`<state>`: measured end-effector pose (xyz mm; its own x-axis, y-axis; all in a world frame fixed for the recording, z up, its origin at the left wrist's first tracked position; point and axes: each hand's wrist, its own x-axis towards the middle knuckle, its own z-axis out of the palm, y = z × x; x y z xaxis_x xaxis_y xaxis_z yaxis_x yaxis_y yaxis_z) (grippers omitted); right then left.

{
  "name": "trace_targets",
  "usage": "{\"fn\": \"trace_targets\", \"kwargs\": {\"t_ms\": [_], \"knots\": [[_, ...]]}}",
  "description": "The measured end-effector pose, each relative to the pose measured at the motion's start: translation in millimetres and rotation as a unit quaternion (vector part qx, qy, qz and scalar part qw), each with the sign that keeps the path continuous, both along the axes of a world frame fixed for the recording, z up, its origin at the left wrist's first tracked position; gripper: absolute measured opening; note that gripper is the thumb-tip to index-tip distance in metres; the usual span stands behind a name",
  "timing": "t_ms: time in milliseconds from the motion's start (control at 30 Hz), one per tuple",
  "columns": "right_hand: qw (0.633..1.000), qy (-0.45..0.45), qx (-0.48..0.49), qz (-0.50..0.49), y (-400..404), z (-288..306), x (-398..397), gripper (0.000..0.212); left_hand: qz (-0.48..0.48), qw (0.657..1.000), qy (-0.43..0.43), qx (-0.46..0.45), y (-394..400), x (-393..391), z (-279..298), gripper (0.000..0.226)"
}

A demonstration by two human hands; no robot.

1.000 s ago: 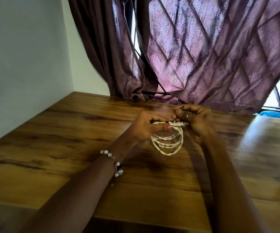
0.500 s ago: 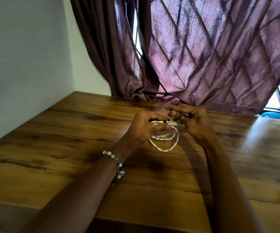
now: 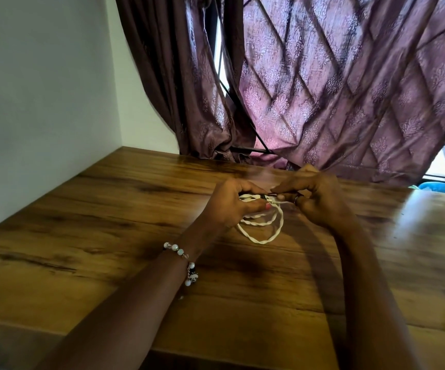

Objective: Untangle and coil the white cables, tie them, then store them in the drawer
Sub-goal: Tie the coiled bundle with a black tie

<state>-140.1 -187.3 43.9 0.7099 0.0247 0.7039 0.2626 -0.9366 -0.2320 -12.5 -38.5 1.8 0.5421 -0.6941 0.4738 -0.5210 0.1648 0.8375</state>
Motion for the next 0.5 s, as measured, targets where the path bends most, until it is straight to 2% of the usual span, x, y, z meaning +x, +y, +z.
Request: {"fn": "trace_targets", "kwargs": {"t_ms": [333,500], "knots": [[0.992,0.016,-0.119,-0.024,4.6,6.4,-0.4,0.019,0.012,1.000,-0.002,0.010,-1.6,-2.3,-0.9,0.028],[0.986,0.042,-0.154,-0.041,6.1,7.2,3.8,0.037,0.018,0.999,-0.027,0.030,-0.7,-3.9,1.5,0.030]]}}
